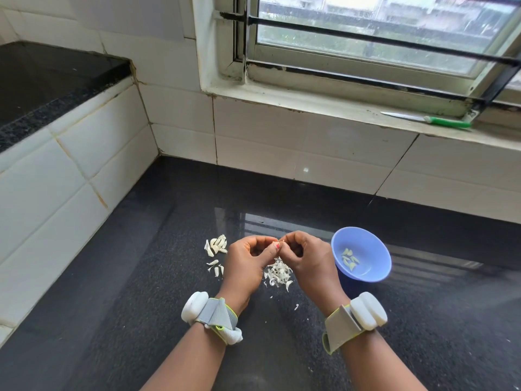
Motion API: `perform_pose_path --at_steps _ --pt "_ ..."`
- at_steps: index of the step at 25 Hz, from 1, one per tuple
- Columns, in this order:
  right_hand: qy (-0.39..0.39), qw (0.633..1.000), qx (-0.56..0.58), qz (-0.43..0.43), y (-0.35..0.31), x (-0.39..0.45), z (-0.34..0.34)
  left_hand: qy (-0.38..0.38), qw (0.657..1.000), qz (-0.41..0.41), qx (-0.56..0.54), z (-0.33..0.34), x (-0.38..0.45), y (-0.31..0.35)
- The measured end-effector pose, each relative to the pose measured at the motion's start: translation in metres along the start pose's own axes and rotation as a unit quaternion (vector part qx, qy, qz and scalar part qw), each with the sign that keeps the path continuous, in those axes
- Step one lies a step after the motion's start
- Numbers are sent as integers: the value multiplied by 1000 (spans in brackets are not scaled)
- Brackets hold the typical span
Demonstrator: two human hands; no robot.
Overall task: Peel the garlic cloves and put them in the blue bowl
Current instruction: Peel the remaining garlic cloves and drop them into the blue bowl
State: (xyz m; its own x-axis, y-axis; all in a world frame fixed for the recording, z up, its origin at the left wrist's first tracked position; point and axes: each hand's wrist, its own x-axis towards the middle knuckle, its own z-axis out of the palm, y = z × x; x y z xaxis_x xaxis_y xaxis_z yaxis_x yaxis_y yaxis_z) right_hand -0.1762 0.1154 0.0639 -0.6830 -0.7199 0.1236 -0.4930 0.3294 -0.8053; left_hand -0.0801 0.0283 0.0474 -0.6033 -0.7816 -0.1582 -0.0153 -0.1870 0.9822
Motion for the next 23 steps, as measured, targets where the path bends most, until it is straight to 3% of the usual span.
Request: perform_pose_path --at_steps 5,13,23 --pt "-1 999 9 44 2 3 2 -18 1000 9 -12 -1 -1 2" --pt "-3 989 111 102 6 6 2 -30 998 21 -44 -1 -2 0" --pt "23 995 60 82 2 6 4 4 996 1 -86 2 -1 2"
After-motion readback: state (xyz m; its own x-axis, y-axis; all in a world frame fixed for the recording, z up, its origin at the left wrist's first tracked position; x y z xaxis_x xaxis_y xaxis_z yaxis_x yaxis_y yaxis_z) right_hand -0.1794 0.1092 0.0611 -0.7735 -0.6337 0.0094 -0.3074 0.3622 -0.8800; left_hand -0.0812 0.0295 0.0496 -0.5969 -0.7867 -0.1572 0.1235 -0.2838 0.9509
